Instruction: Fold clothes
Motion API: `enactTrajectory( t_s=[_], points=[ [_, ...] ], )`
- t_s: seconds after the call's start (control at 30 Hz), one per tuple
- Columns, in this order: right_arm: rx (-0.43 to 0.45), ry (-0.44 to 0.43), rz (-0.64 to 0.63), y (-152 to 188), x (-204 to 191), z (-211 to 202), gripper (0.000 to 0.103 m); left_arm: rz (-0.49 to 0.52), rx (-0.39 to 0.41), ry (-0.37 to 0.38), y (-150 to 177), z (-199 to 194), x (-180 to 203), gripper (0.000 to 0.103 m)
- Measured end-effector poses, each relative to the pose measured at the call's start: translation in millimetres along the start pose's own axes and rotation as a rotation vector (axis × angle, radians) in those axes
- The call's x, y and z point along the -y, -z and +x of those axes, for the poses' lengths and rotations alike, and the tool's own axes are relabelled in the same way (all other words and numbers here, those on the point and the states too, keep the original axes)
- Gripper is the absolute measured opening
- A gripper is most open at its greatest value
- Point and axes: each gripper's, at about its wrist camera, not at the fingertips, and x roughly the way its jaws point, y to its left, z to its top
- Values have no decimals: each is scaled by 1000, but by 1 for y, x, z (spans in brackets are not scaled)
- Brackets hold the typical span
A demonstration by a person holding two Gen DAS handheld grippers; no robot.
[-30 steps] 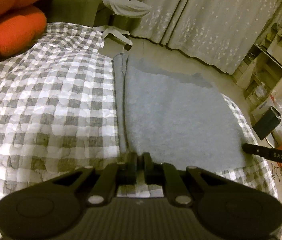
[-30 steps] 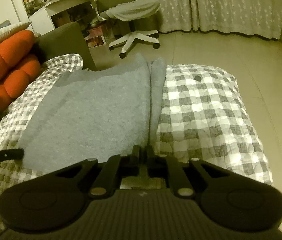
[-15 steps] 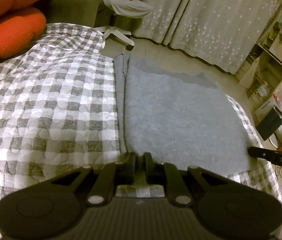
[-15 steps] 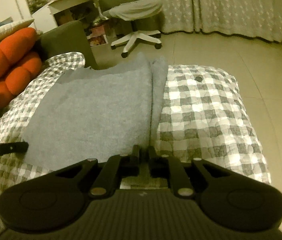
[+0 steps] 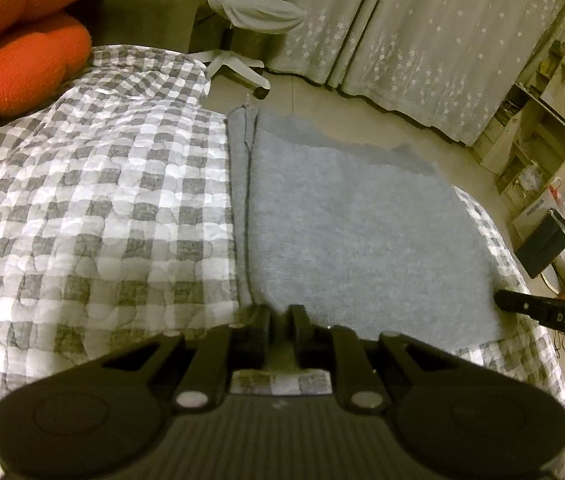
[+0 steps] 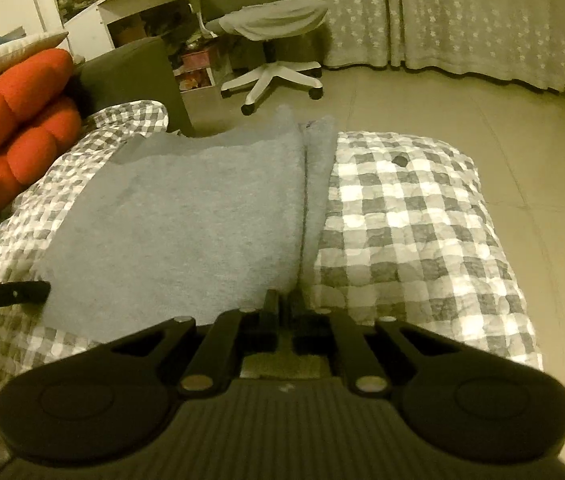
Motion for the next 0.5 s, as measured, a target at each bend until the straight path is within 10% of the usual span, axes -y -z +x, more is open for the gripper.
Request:
enactTrajectory(
  t_s=[0.5],
  points=[
    [-7,38,-11,1,-4,-4,3,-20,-3,8,-4,4,-5,12]
  ],
)
